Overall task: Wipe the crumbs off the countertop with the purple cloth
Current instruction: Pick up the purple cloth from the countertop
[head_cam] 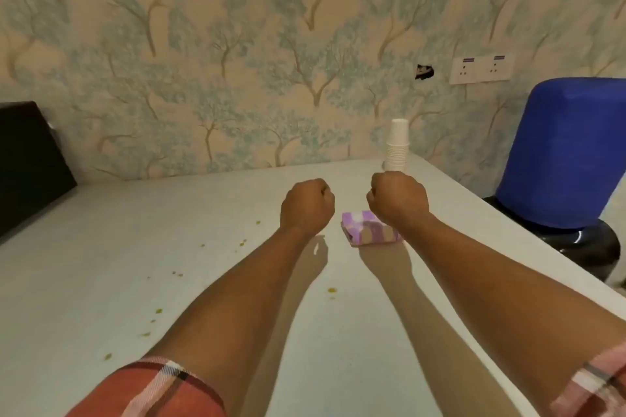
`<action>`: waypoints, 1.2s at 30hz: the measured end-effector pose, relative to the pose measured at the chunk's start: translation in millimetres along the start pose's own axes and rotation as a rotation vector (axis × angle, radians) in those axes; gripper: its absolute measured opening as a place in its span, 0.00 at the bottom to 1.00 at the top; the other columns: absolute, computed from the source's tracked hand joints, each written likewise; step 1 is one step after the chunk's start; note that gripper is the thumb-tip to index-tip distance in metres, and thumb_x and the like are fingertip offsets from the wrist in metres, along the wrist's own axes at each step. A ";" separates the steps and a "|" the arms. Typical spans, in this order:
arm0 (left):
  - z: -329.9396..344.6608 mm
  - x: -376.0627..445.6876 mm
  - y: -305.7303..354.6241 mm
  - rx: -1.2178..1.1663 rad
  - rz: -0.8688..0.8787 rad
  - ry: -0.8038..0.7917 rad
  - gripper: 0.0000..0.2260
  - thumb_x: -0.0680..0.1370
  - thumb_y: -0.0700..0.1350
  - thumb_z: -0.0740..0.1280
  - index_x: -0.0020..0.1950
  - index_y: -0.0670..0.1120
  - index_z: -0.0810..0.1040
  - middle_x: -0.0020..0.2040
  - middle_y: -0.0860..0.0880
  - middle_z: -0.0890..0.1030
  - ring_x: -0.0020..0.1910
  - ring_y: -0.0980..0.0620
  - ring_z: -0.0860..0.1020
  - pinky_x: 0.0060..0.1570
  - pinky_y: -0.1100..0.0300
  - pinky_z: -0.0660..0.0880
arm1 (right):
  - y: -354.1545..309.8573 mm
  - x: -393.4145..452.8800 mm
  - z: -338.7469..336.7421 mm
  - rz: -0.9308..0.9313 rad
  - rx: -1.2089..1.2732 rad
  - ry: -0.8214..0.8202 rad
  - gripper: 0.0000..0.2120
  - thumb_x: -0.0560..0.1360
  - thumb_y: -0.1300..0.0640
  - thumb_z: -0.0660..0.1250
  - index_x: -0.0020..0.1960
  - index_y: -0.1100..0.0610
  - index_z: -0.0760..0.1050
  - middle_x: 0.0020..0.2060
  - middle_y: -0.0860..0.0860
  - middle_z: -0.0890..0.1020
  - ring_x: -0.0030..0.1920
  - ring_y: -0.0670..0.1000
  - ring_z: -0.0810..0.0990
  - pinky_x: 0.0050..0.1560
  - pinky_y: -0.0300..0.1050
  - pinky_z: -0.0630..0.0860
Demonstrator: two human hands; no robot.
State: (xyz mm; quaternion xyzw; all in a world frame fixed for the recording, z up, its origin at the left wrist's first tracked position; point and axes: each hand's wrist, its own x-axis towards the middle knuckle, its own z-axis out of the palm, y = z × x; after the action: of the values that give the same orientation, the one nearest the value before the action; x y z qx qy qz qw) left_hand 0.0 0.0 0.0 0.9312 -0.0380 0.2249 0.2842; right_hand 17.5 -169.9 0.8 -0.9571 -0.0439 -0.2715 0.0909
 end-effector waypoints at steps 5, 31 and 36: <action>34.7 -2.6 -4.8 -0.109 -0.153 -0.227 0.11 0.74 0.41 0.62 0.43 0.42 0.84 0.45 0.45 0.86 0.47 0.43 0.81 0.43 0.57 0.75 | 20.4 -2.1 26.5 0.255 0.034 -0.180 0.10 0.76 0.55 0.63 0.51 0.58 0.79 0.51 0.57 0.83 0.48 0.60 0.80 0.44 0.44 0.69; 31.9 -12.6 16.2 -0.822 -0.658 -0.294 0.16 0.72 0.33 0.67 0.59 0.36 0.79 0.49 0.40 0.82 0.45 0.44 0.81 0.38 0.55 0.82 | 15.3 -18.9 14.3 0.294 0.567 -0.126 0.05 0.73 0.65 0.62 0.39 0.64 0.74 0.34 0.60 0.77 0.37 0.59 0.75 0.32 0.46 0.66; -2.0 -11.9 15.2 -0.759 -0.404 -0.177 0.14 0.70 0.39 0.71 0.56 0.42 0.82 0.51 0.44 0.85 0.52 0.44 0.83 0.54 0.47 0.80 | -8.8 -39.7 -2.1 0.420 0.802 0.044 0.06 0.75 0.62 0.63 0.41 0.63 0.76 0.37 0.60 0.80 0.39 0.62 0.78 0.39 0.53 0.77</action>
State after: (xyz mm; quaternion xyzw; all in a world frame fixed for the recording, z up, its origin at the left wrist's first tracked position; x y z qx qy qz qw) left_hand -14.5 -12.3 4.0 0.7652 0.0408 0.0540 0.6403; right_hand -18.5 -163.1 -17.0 -0.8284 0.0515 -0.2288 0.5086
